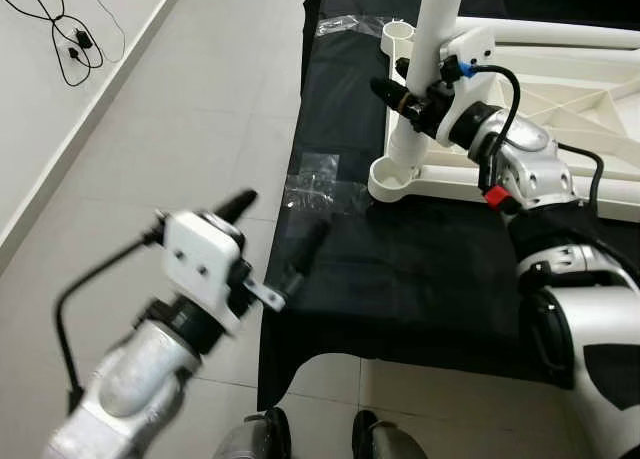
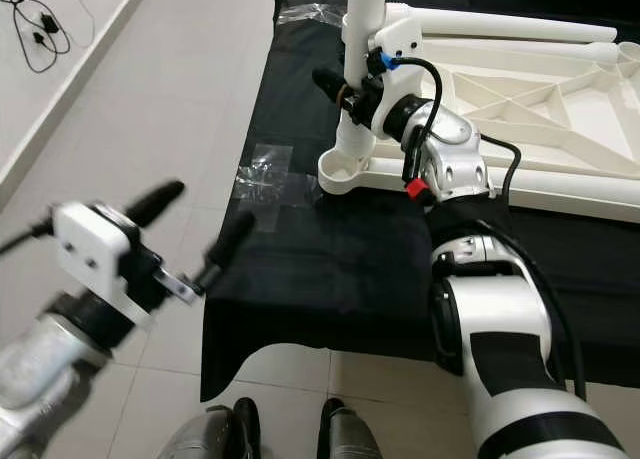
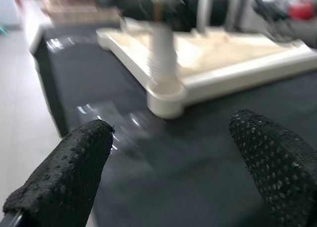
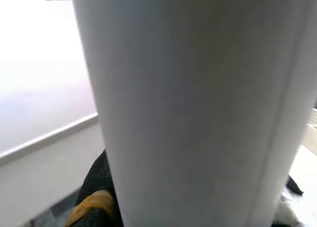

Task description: Building children table

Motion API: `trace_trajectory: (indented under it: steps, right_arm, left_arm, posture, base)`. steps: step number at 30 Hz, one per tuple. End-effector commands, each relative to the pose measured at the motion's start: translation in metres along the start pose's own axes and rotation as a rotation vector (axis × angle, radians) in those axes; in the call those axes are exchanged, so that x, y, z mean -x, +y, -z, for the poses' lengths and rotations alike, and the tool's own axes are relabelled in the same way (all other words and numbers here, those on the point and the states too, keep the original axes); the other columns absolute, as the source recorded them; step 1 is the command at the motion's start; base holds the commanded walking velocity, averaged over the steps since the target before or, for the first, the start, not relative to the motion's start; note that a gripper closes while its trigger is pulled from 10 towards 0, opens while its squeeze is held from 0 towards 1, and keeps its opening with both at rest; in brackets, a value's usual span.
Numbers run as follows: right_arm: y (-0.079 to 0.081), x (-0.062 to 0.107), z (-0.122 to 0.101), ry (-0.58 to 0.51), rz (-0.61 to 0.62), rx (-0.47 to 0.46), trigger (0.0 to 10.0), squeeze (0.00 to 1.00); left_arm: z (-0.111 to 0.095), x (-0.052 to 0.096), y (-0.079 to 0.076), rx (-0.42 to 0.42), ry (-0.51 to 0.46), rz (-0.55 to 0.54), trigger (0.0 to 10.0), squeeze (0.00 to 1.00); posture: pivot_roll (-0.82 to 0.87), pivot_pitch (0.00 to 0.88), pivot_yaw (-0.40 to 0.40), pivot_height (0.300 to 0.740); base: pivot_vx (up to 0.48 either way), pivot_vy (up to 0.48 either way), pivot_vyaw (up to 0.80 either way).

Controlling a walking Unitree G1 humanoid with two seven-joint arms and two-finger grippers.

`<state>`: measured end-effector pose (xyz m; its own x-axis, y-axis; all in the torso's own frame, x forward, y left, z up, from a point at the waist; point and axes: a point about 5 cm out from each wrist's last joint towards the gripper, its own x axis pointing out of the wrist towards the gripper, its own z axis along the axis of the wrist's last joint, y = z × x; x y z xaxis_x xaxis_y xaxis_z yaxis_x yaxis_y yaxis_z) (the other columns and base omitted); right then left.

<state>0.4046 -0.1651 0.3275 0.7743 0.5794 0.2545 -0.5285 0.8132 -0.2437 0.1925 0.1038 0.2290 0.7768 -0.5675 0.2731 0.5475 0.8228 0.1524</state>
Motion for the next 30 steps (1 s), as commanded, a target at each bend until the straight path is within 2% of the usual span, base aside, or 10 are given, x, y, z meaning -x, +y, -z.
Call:
trace_trajectory:
  steps: [1, 5, 9, 14, 17, 21, 26, 30]
  right_arm:
    - [0.002, 0.0, 0.001, -0.041, -0.012, -0.035, 10.0, 0.0]
    - [0.001, 0.003, 0.005, -0.042, -0.003, -0.033, 10.0, 0.0]
    - [-0.003, 0.009, 0.009, -0.05, -0.014, -0.038, 10.0, 0.0]
    - [-0.003, 0.014, 0.005, -0.086, -0.079, -0.033, 10.0, 0.0]
    - [-0.003, 0.02, 0.001, -0.119, -0.159, -0.017, 10.0, 0.0]
    - [0.001, 0.023, 0.002, -0.116, -0.215, -0.004, 10.0, 0.0]
    - [0.008, 0.02, 0.004, -0.106, -0.269, 0.025, 10.0, 0.0]
    - [0.014, 0.014, 0.009, -0.043, -0.3, 0.08, 10.0, 0.0]
  left_arm:
    - [0.002, 0.002, -0.002, -0.013, 0.001, -0.001, 10.0, 0.0]
    - [0.004, 0.004, -0.002, -0.014, 0.023, 0.006, 10.0, 0.0]
    - [-0.002, 0.002, 0.001, -0.051, 0.006, -0.001, 10.0, 0.0]
    - [-0.005, 0.0, 0.002, -0.069, -0.015, -0.005, 10.0, 0.0]
    - [-0.007, 0.0, 0.002, -0.076, -0.024, -0.004, 10.0, 0.0]
    - [-0.007, 0.0, 0.003, -0.08, -0.025, -0.006, 10.0, 0.0]
    - [-0.007, 0.0, 0.004, -0.087, -0.026, -0.003, 10.0, 0.0]
    - [-0.008, -0.002, 0.003, -0.09, -0.03, 0.004, 10.0, 0.0]
  posture:
    - [0.09, 0.381, -0.02, 0.74]
    - [0.1, 0.386, -0.021, 0.74]
    - [0.11, 0.397, -0.021, 0.74]
    - [0.11, 0.398, -0.02, 0.74]
    - [0.11, 0.399, -0.018, 0.74]
    - [0.11, 0.401, -0.013, 0.74]
    - [0.11, 0.4, -0.013, 0.74]
    - [0.11, 0.399, -0.01, 0.74]
  base:
    - [0.0, 0.0, 0.0]
    - [0.0, 0.0, 0.0]
    - [0.0, 0.0, 0.0]
    - [0.0, 0.0, 0.0]
    - [0.0, 0.0, 0.0]
    - [0.0, 0.0, 0.0]
    - [0.0, 0.0, 0.0]
    - [0.0, 0.0, 0.0]
